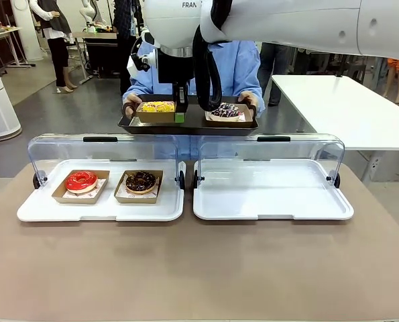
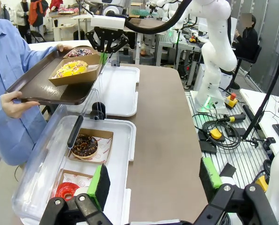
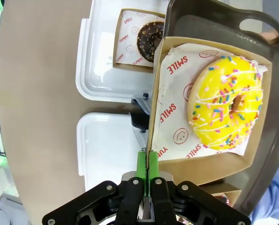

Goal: Provide the desired donut to the person.
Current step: Place the picked Paper togo box onto the Handle tray extended by the person.

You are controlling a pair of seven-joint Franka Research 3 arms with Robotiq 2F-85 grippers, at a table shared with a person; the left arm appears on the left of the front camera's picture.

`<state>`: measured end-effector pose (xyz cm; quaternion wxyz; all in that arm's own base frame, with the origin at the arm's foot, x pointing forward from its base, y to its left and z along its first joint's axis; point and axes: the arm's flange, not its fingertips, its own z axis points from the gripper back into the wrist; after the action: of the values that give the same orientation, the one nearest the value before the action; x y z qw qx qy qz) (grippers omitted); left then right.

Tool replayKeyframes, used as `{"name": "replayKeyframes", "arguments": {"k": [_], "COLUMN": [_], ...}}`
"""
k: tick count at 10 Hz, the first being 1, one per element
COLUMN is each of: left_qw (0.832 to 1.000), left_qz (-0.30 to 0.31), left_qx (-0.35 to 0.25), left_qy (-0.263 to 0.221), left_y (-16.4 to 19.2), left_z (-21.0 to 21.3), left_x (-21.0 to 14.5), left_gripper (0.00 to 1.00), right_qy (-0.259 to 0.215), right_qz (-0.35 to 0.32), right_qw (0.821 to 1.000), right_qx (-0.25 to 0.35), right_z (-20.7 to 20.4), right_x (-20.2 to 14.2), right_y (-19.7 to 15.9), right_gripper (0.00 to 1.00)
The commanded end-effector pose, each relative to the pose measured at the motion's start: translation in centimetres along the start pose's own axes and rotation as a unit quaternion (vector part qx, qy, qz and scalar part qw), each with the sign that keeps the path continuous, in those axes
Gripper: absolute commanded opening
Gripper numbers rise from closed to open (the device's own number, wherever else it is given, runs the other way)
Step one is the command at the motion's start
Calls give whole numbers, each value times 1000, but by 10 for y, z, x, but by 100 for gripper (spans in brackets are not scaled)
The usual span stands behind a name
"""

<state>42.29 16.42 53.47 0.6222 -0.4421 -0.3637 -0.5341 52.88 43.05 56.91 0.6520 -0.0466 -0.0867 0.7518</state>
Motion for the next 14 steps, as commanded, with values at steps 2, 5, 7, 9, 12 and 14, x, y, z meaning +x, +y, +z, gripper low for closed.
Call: {"name": "replayKeyframes", "arguments": {"k": [2, 5, 7, 9, 12, 14], "left_qw": [1000, 1000, 1000, 1000, 1000, 1000], "left_qz": [-1, -1, -1, -1, -1, -1], "left_qx": [-1, -1, -1, -1, -1, -1], "left_qy": [-1, -1, -1, -1, -1, -1], "left_y": [-2, -2, -2, -2, -2, -2], "left_z": [1, 1, 1, 1, 1, 1], "left_x": [1, 1, 1, 1, 1, 1], "left_gripper": [100, 100, 100, 100, 100, 100], "right_qy": [-12, -14, -14, -15, -16, -18], "right_qz": [-10, -8, -13, -11, -11, -12], "right_qw": [1000, 1000, 1000, 1000, 1000, 1000], "right_qx": [4, 14, 14, 18, 15, 15], "right_z": [-5, -11, -11, -12, -11, -10], "right_x": [-11, -13, -13, -14, -14, -14], "right_y": [-8, -15, -20, -19, -19, -20], "right_gripper": [2, 17, 63, 100, 100, 100]}}
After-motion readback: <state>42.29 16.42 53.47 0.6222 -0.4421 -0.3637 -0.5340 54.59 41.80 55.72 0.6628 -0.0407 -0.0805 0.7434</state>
